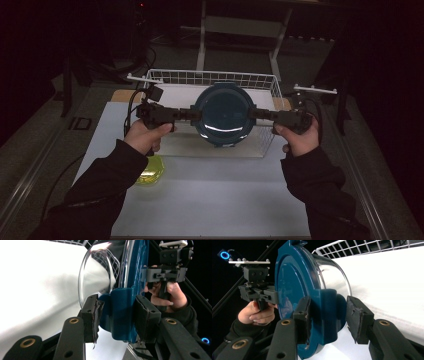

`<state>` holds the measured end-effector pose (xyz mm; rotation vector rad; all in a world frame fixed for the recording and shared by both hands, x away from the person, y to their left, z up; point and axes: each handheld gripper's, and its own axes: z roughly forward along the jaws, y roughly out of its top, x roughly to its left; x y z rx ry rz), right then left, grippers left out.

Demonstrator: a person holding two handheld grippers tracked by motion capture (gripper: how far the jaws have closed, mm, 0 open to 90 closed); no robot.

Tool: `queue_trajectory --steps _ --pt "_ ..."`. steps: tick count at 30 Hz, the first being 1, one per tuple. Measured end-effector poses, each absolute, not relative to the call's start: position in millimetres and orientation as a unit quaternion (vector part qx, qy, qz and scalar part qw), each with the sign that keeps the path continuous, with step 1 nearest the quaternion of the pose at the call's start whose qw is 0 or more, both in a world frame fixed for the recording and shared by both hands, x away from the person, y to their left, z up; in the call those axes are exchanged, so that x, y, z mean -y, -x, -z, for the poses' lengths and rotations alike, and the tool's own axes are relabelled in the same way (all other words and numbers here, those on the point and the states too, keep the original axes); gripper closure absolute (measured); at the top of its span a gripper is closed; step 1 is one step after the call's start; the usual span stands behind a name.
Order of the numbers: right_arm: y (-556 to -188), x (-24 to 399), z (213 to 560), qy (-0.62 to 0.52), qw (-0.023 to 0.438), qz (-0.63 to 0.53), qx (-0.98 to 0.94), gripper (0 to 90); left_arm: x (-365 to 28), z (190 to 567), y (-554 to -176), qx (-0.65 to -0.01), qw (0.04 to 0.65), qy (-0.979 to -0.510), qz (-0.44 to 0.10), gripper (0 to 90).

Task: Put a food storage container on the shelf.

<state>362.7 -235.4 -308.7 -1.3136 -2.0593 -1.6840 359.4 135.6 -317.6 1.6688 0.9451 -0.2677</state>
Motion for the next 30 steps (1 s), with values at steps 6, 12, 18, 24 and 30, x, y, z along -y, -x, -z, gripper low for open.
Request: queue_trajectory --steps 6,12,18,24,30 --pt "-385.8 233.6 310.4 0.462 0.102 0.561 0.680 56.4 -137.9 319.7 -384.0 -0.419 0.566 -0.699 0.123 56.8" --pt "-402.5 228.1 315.6 0.475 0.110 0.551 0.677 56.4 -142.3 328.2 -397.5 -0.436 0.568 -0.686 0.131 56.6" --pt "-409.1 224.2 313.5 0.483 0.101 0.545 0.678 56.3 -145.4 331.3 -407.9 -0.440 0.567 -0.681 0.147 56.1" --pt "-415.0 224.0 307.5 0.513 0.060 0.520 0.680 68.5 -138.7 323.0 -417.2 -0.457 0.555 -0.682 0.134 53.5" --pt "-420.8 220.5 313.9 0.532 0.056 0.521 0.665 66.5 -141.1 331.6 -431.3 -0.484 0.559 -0.654 0.160 52.6"
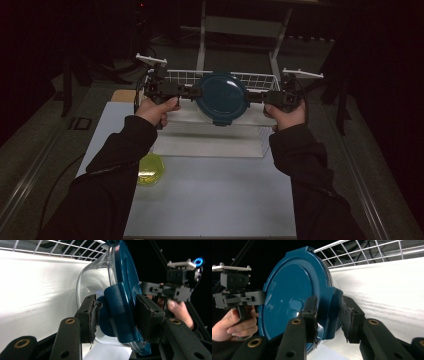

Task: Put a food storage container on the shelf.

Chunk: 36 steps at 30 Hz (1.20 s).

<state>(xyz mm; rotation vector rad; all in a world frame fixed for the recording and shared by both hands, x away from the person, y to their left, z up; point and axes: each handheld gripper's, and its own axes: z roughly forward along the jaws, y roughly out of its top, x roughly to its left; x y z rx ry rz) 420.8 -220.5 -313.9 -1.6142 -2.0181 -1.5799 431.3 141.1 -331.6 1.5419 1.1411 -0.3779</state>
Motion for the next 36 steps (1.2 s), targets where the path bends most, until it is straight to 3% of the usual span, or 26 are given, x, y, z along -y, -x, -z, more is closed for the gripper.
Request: queue_trajectory --steps 6,18,21,23,29,36 --pt "-427.4 211.6 315.4 0.539 0.046 0.515 0.665 63.0 -146.6 342.4 -439.8 -0.498 0.554 -0.648 0.159 51.6" --pt "-433.0 207.1 314.0 0.546 0.043 0.511 0.662 64.3 -147.3 343.7 -435.9 -0.492 0.569 -0.644 0.139 53.1" --pt "-432.5 206.9 312.0 0.544 0.036 0.508 0.667 64.9 -147.3 339.2 -430.7 -0.487 0.575 -0.647 0.116 48.9" --pt "-429.3 206.8 309.4 0.536 0.028 0.510 0.672 62.1 -150.3 332.9 -423.1 -0.482 0.595 -0.636 0.097 39.4" --pt "-417.2 210.2 301.6 0.515 -0.019 0.506 0.692 64.2 -155.4 324.9 -402.2 -0.451 0.605 -0.656 0.023 31.1" --pt "-398.5 212.6 295.9 0.495 -0.037 0.506 0.705 68.8 -158.0 324.7 -372.3 -0.418 0.606 -0.675 -0.047 21.2"
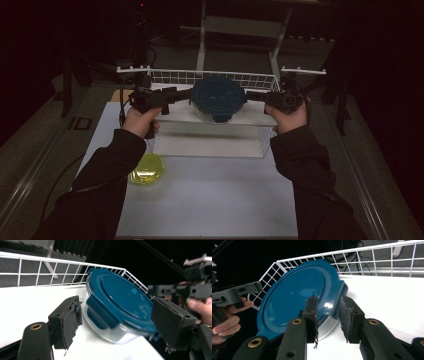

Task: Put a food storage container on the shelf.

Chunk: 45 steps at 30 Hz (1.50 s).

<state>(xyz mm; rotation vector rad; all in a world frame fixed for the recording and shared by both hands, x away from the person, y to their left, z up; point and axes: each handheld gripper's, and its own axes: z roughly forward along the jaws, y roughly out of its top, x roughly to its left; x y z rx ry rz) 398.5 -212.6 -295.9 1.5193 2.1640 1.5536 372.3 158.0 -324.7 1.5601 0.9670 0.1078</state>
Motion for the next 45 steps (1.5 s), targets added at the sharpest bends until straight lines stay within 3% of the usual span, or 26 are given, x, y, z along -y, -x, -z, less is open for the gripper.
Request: queue_trajectory --steps 4,13,24,34,45 --pt "-386.1 208.4 297.0 -0.478 0.046 -0.503 -0.719 71.6 -159.2 329.8 -357.6 -0.399 0.610 -0.683 -0.053 14.0" --pt "-354.3 193.6 299.8 -0.433 0.044 -0.497 -0.751 89.4 -165.9 342.1 -331.1 -0.383 0.606 -0.693 -0.074 2.0" --pt "-339.7 172.0 327.0 -0.408 0.002 -0.492 -0.769 89.9 -167.7 366.8 -296.5 -0.375 0.592 -0.708 -0.081 1.0" --pt "-347.1 159.3 327.9 -0.412 -0.004 -0.500 -0.761 89.9 -159.4 398.6 -272.9 -0.372 0.578 -0.720 -0.089 0.1" --pt "-361.6 153.8 329.1 -0.424 -0.005 -0.505 -0.751 89.9 -147.4 403.4 -260.6 -0.356 0.576 -0.728 -0.102 0.1"
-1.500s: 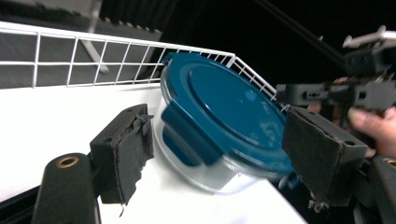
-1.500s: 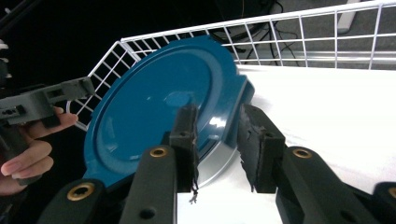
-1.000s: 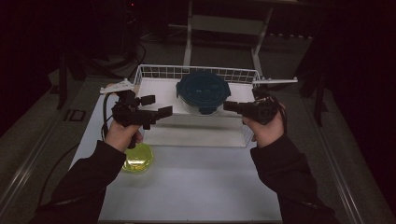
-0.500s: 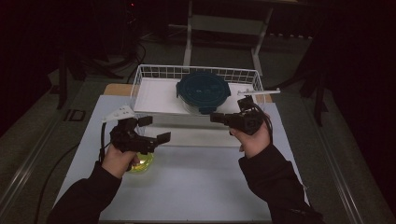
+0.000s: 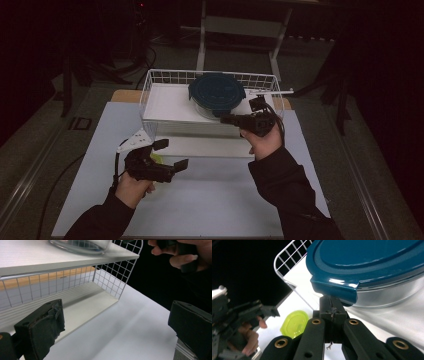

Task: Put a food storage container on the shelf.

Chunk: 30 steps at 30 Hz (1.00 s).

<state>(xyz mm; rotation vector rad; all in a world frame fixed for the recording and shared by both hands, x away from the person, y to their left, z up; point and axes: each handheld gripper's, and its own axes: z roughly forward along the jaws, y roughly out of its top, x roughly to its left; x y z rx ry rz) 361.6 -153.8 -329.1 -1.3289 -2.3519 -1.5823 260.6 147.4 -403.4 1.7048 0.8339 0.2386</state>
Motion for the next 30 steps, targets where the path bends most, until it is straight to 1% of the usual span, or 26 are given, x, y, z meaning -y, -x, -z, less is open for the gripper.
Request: queue_trajectory --steps 8,10,12,14,17,19,21,24,28,29,30 --pt "-371.3 150.8 329.5 0.432 0.001 0.503 0.749 89.8 -145.6 405.3 -256.3 -0.352 0.578 -0.729 -0.103 0.1" --pt "-374.3 149.3 329.7 0.433 0.007 0.499 0.750 89.8 -144.7 406.4 -256.5 -0.351 0.579 -0.729 -0.099 0.2" --pt "-375.5 146.9 331.5 0.434 -0.004 0.491 0.756 89.8 -144.3 406.5 -256.2 -0.349 0.578 -0.731 -0.100 0.2" --pt "-376.9 146.8 333.0 0.437 0.008 0.496 0.751 89.9 -144.6 406.4 -256.0 -0.346 0.580 -0.730 -0.099 0.1" --pt "-376.4 146.1 333.5 0.436 0.008 0.498 0.750 89.8 -144.8 406.2 -255.8 -0.346 0.578 -0.732 -0.102 0.2" --pt "-375.7 146.9 334.6 0.435 0.016 0.504 0.746 89.5 -145.4 405.9 -255.6 -0.344 0.576 -0.734 -0.107 0.2" --pt "-372.7 147.4 336.4 0.431 0.019 0.508 0.745 86.6 -147.3 405.4 -255.6 -0.344 0.579 -0.731 -0.103 0.2" --pt "-365.1 148.1 339.5 0.418 0.012 0.511 0.751 83.0 -151.4 404.7 -255.3 -0.345 0.586 -0.726 -0.101 0.2" --pt "-353.2 152.9 342.9 0.401 -0.001 0.518 0.755 70.6 -156.1 403.3 -253.7 -0.345 0.589 -0.724 -0.099 0.2" --pt "-349.7 154.4 343.3 0.395 -0.006 0.520 0.757 66.3 -157.5 402.9 -253.0 -0.347 0.589 -0.723 -0.102 0.2" --pt "-346.1 156.0 343.7 0.391 -0.011 0.523 0.757 59.3 -159.4 402.6 -253.0 -0.348 0.588 -0.723 -0.102 0.2"
